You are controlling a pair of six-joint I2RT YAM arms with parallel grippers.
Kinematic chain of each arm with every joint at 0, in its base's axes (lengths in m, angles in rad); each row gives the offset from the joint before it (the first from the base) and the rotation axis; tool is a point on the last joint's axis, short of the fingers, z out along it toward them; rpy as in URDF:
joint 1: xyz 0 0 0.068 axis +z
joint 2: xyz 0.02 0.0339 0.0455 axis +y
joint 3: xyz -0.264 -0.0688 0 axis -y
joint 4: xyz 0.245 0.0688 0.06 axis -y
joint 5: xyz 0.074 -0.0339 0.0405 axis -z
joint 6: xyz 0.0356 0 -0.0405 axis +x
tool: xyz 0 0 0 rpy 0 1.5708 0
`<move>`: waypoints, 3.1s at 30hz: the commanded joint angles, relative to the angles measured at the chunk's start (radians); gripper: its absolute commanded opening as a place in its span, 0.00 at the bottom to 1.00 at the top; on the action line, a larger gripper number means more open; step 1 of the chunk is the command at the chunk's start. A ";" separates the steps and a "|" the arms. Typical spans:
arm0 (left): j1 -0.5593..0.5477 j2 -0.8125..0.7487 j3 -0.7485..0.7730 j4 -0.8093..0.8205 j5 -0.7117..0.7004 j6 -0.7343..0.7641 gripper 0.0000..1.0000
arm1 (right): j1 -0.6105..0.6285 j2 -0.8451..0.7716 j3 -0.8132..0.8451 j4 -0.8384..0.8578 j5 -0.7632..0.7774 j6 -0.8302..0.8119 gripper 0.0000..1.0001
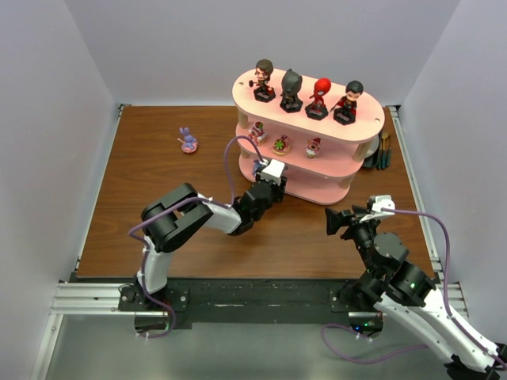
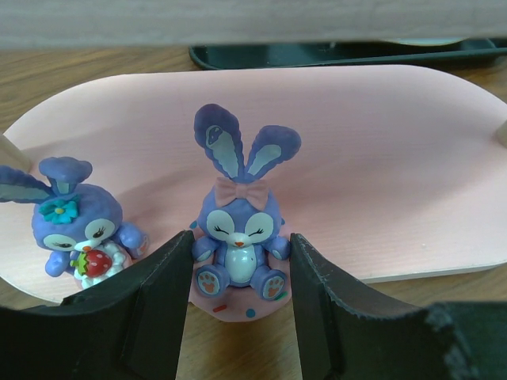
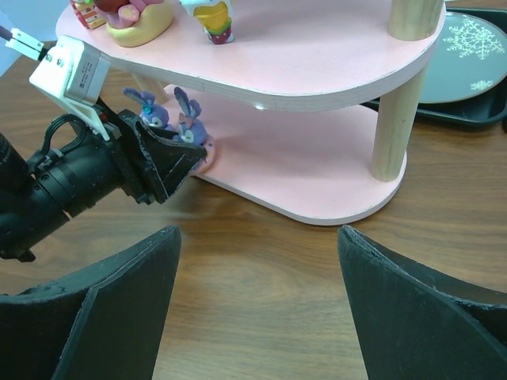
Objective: Place and organize the plastic toys onto the shelf
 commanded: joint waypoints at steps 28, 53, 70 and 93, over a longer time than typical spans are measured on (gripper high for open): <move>0.021 0.024 0.048 0.154 -0.024 -0.018 0.71 | 0.006 -0.001 -0.007 -0.006 0.016 -0.003 0.85; 0.107 -0.749 -0.319 -0.461 -0.074 -0.227 0.83 | 0.006 0.025 0.032 -0.045 -0.024 0.023 0.91; 0.615 -0.596 -0.092 -0.719 0.063 -0.247 0.82 | 0.005 0.049 0.033 -0.081 -0.048 0.034 0.96; 0.724 0.055 0.580 -0.851 -0.075 -0.317 0.62 | 0.005 0.114 0.026 -0.052 -0.076 0.010 0.97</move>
